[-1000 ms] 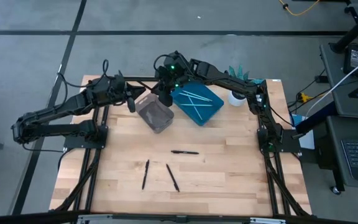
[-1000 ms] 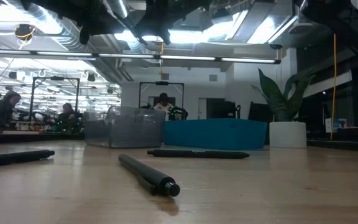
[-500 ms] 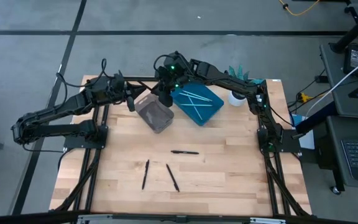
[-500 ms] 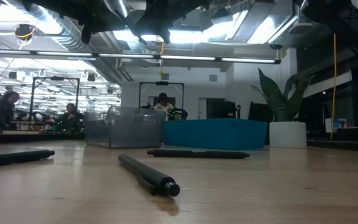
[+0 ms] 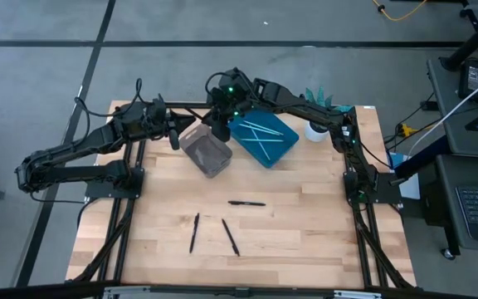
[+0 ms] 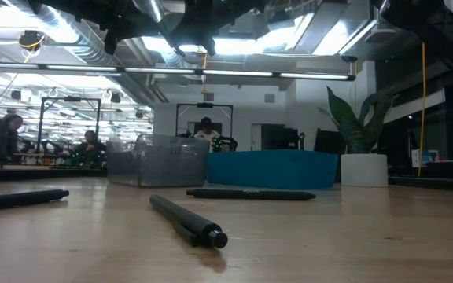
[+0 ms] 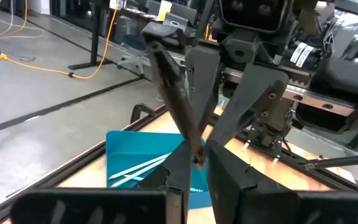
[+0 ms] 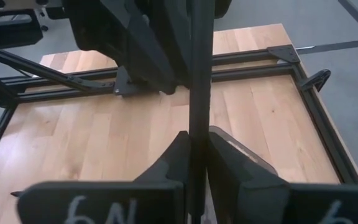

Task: Sort pens & pencils
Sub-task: Put the black pen into the black bin

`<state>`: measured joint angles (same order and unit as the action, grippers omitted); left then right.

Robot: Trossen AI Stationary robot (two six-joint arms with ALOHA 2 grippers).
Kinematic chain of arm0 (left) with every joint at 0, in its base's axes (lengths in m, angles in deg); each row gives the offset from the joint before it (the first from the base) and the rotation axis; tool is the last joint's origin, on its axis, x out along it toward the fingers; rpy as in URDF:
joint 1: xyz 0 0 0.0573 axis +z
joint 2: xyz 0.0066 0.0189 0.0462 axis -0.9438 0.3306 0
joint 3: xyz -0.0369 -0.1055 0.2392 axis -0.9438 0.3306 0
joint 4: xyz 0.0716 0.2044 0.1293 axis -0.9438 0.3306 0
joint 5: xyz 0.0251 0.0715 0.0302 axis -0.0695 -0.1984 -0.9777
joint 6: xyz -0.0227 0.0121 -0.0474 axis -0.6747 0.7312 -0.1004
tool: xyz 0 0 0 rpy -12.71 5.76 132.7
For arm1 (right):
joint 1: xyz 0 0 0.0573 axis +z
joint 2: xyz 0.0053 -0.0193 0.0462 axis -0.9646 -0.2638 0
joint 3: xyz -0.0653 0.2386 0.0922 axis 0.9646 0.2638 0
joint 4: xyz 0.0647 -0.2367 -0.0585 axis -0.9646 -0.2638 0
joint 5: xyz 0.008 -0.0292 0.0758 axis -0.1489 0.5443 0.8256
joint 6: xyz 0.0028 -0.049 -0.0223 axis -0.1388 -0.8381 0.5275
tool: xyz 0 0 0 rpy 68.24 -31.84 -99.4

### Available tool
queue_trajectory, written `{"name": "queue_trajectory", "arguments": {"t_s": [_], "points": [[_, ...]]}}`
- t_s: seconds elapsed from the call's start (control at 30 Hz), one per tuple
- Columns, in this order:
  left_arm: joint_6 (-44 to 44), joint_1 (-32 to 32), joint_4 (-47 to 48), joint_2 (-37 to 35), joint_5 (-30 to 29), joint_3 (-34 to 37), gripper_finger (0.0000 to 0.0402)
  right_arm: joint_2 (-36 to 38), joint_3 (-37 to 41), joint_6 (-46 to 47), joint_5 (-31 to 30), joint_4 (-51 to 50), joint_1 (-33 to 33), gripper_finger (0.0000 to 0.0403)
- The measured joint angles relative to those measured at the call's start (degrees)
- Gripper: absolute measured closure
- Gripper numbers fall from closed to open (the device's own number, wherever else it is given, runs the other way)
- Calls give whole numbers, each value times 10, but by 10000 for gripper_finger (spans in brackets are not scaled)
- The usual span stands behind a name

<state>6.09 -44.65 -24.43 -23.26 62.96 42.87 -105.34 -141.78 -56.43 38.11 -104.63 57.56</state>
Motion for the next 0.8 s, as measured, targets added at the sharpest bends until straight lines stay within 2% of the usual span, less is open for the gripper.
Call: {"name": "queue_trajectory", "arguments": {"t_s": [0.8], "points": [[1,0,-25,20,7,0,360,0,0,0,2,3,-1,366]]}}
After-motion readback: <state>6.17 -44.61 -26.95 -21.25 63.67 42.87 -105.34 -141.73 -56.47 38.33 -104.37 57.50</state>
